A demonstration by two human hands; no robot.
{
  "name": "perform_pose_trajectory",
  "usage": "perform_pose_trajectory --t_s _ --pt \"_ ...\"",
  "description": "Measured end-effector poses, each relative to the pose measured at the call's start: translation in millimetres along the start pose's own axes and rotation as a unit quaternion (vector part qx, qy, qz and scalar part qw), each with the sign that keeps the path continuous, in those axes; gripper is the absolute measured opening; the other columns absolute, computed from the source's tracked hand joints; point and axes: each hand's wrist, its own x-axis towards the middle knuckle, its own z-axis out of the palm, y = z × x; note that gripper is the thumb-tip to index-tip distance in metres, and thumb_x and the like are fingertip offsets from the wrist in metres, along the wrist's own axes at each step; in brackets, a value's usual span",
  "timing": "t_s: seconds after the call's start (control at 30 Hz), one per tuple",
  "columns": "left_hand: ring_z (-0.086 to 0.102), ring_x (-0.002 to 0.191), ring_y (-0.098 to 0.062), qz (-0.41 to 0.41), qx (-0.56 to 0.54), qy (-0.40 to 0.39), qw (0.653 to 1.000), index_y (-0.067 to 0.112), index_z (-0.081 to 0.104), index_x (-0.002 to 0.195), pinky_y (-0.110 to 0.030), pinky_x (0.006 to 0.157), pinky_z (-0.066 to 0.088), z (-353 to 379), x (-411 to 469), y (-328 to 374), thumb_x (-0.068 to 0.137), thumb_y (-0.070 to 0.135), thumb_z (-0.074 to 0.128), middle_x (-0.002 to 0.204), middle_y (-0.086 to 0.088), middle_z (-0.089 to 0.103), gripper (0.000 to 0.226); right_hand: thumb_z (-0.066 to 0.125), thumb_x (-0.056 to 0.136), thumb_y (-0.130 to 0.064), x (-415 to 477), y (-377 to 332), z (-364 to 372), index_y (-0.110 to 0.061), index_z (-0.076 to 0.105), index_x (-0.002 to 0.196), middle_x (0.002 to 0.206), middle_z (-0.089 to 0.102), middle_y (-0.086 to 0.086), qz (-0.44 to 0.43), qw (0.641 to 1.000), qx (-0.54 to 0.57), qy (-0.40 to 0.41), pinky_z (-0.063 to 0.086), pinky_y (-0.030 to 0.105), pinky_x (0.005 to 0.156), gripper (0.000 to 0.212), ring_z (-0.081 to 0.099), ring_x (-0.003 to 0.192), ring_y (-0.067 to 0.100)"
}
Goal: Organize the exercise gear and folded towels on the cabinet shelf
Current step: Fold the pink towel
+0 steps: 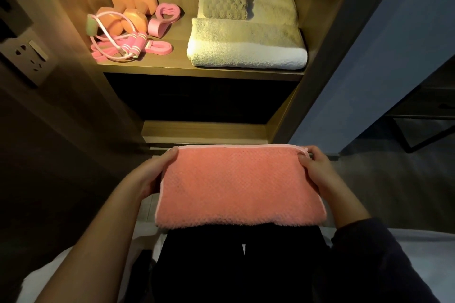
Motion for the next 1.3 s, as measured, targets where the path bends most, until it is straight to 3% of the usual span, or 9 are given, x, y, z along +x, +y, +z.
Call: perform_pose_trajectory --t_s 0.2,0.33,0.43,0.53,0.73,0.83,0.9,1.0,1.3 --pt "0.064 0.096 -0.027 0.078 0.002 0.085 0.993 0.015 0.062 0.126 -0.042 0.08 0.051 10.9 12.0 -7.7 0.097 0.032 0.057 0.106 -0.009 0.068 0.034 0.041 0.099 -0.048 -1.0 0.4 7.5 -0.027 0.052 0.119 0.103 0.056 -0.005 -0.003 1.0 -0.022 0.019 0.041 0.031 0.064 0.031 0.055 0.09 0.013" --pt "0.065 0.092 -0.024 0.134 -0.066 0.109 0.983 0.023 0.064 0.119 -0.035 0.069 0.049 24.6 4.2 -5.1 0.096 0.038 0.055 0.103 -0.005 0.069 0.028 0.034 0.099 -0.056 -2.4 -0.9 11.7 -0.026 0.058 0.109 0.102 0.06 -0.003 -0.036 0.998 -0.01 0.047 0.045 0.037 0.076 0.04 0.058 0.093 0.014" --pt "0.061 0.092 -0.018 0.24 0.01 0.203 0.949 0.022 0.059 0.113 -0.032 0.068 0.047 40.6 -2.1 0.5 0.096 0.049 0.048 0.101 0.001 0.063 0.034 0.034 0.1 -0.051 -8.9 -7.2 20.9 -0.025 0.058 0.101 0.096 0.061 -0.005 -0.113 0.988 -0.011 0.101 0.042 0.029 0.068 0.036 0.058 0.089 0.01" --pt "0.061 0.081 -0.012 0.315 0.033 0.219 0.923 0.021 0.058 0.1 -0.027 0.061 0.045 53.2 -9.4 14.4 0.097 0.051 0.047 0.09 0.003 0.062 0.032 0.036 0.101 -0.049 -16.6 -19.8 24.0 -0.032 0.054 0.094 0.09 0.059 -0.011 -0.186 0.974 -0.026 0.127 0.038 0.023 0.062 0.026 0.056 0.082 0.003" --pt "0.054 0.075 -0.001 0.409 -0.007 0.282 0.868 0.015 0.056 0.093 -0.022 0.062 0.041 42.4 -20.0 43.5 0.101 0.039 0.046 0.083 0.008 0.057 0.027 0.036 0.103 -0.043 -12.7 -37.2 -13.0 -0.03 0.05 0.1 0.092 0.055 -0.012 -0.21 0.954 0.02 0.212 0.038 0.025 0.064 0.02 0.054 0.084 0.004" --pt "0.055 0.074 0.012 0.451 -0.001 0.301 0.84 0.017 0.055 0.093 -0.007 0.059 0.04 57.5 -26.7 58.9 0.102 0.034 0.047 0.081 0.014 0.055 0.02 0.035 0.102 -0.044 -15.4 -52.2 -11.2 -0.036 0.047 0.09 0.088 0.055 -0.015 -0.244 0.942 0.018 0.229 0.037 0.024 0.062 0.018 0.053 0.08 -0.002" --pt "0.054 0.074 0.015 0.466 -0.008 0.319 0.825 0.019 0.056 0.092 -0.003 0.058 0.04 59.6 -28.6 67.6 0.102 0.033 0.047 0.08 0.015 0.055 0.019 0.036 0.101 -0.044 -17.1 -60.2 -15.2 -0.036 0.047 0.088 0.085 0.055 -0.016 -0.263 0.931 0.009 0.252 0.037 0.024 0.061 0.019 0.054 0.077 -0.008" --pt "0.056 0.081 0.004 0.442 -0.011 0.337 0.831 0.022 0.059 0.094 -0.016 0.065 0.045 43.5 -24.6 78.2 0.101 0.037 0.047 0.083 0.018 0.056 0.021 0.039 0.102 -0.042 -13.6 -68.3 -33.8 -0.029 0.05 0.095 0.084 0.054 -0.019 -0.276 0.917 0.014 0.289 0.035 0.022 0.061 0.018 0.051 0.077 -0.008" --pt "0.055 0.077 -0.004 0.423 0.009 0.302 0.854 0.016 0.061 0.089 -0.024 0.062 0.041 32.5 -31.8 80.4 0.1 0.041 0.047 0.083 0.008 0.059 0.031 0.041 0.101 -0.044 -15.5 -77.0 -45.0 -0.025 0.057 0.098 0.091 0.058 -0.014 -0.243 0.948 0.008 0.207 0.038 0.027 0.064 0.025 0.054 0.085 0.002"
